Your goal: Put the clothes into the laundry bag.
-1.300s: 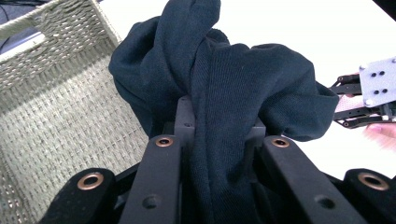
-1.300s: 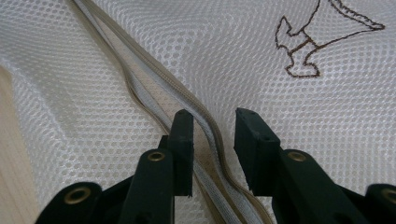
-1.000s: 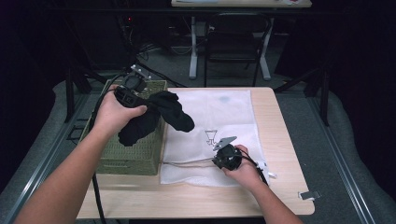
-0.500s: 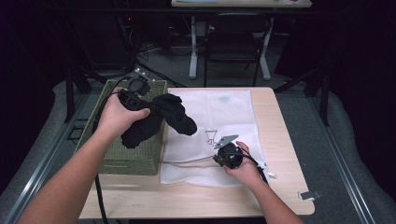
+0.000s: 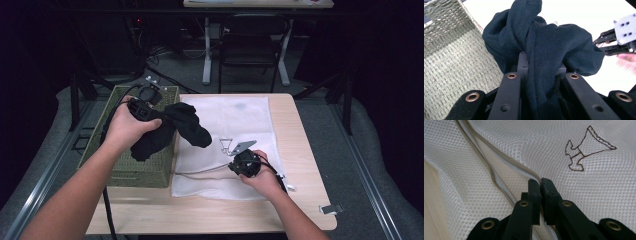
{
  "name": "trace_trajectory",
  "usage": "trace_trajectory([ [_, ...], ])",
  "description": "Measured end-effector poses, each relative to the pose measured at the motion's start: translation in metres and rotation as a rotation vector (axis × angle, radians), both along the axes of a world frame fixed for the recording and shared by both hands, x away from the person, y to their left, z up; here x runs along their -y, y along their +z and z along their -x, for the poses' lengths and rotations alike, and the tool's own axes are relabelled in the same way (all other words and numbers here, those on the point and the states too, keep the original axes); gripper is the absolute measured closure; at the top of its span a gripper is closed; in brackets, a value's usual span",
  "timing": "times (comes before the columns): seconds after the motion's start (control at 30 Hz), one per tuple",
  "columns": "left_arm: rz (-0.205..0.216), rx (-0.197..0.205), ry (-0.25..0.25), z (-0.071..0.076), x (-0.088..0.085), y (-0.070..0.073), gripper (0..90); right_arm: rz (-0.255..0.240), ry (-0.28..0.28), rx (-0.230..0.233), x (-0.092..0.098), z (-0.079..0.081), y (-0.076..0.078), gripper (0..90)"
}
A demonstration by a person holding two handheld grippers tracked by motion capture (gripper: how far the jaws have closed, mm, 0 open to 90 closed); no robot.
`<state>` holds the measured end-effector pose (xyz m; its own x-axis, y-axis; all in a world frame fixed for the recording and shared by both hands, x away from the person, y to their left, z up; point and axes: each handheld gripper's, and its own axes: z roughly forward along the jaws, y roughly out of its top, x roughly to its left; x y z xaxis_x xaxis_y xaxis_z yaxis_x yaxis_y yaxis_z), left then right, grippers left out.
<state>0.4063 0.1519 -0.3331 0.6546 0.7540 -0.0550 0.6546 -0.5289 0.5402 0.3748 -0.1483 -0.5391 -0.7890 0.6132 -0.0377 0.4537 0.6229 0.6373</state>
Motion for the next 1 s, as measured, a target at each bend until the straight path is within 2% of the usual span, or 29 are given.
trace_trajectory([
  [0.13,-0.006,0.004,0.0,0.002,0.001,0.0,76.0,-0.018,-0.01,-0.022,0.002,-0.004,0.004,86.7],
  [0.3,0.001,0.006,0.0,0.004,0.0,0.0,76.0,-0.027,-0.004,-0.023,0.004,-0.011,0.009,86.7],
  [0.37,0.0,0.005,0.002,0.004,-0.001,-0.001,76.0,-0.033,-0.02,-0.031,0.004,-0.013,0.011,86.7],
  [0.7,-0.003,-0.001,0.002,0.009,-0.002,-0.006,76.0,-0.046,-0.017,-0.005,0.006,-0.03,0.024,86.7],
  [0.77,-0.003,-0.001,0.001,0.011,-0.003,-0.006,76.0,-0.061,-0.021,-0.002,0.006,-0.033,0.026,86.7],
  [1.0,0.004,0.004,-0.009,0.017,-0.004,-0.005,76.0,-0.072,-0.027,0.006,0.007,-0.035,0.03,86.7],
])
